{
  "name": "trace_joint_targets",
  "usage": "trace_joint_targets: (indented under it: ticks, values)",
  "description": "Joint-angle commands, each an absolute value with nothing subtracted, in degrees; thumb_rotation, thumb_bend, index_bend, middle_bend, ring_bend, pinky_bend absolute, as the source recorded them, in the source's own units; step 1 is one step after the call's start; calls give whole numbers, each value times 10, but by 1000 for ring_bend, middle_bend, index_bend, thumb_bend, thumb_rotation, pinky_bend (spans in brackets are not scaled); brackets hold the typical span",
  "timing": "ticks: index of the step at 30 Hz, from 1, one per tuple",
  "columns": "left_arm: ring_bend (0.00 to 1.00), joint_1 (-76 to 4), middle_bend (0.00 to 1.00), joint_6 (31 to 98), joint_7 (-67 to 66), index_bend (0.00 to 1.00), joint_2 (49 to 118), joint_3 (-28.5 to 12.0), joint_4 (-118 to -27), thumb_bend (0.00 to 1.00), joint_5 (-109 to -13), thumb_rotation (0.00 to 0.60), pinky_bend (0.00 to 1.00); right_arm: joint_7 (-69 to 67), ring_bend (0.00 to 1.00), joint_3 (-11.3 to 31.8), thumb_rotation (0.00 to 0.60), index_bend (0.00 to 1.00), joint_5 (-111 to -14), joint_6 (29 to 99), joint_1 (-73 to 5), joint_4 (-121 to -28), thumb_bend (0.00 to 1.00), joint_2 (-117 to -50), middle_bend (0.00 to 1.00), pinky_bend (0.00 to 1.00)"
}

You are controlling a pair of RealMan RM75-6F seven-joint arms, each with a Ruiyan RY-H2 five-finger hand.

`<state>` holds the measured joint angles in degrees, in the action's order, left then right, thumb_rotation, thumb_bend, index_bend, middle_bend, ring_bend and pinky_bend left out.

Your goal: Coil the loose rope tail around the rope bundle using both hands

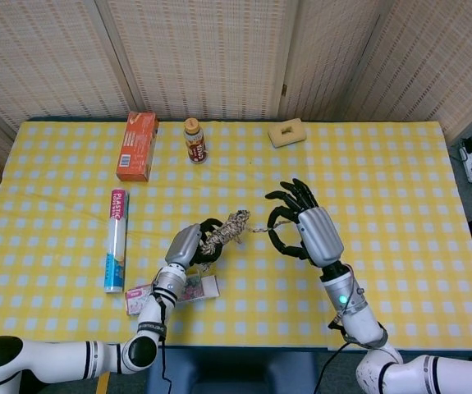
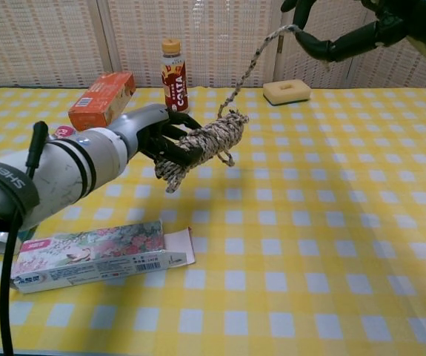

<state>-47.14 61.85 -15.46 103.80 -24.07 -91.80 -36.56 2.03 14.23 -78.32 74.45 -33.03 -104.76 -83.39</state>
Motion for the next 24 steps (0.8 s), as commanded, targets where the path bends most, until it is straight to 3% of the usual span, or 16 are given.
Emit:
trace_joint_targets:
  ticks: [1,11,24]
  values:
    - [673,-463,653,615,-130,670,1038,-256,-914,667,-353,600,724,1,110,122,600,706,-806,730,-327,-1054,576,-822,284,0]
    - [672,-443,653,597,-43,664,1029,-301,-953,667,-326,600,724,22,109,76,600,706,-848,706,-326,-1034,579,-836,284,0]
    - [672,-410,653,555,73,662,993,-357,-993,667,-284,600,724,41,139,44,600,716,-866,756,-277,-966,580,-861,272,0]
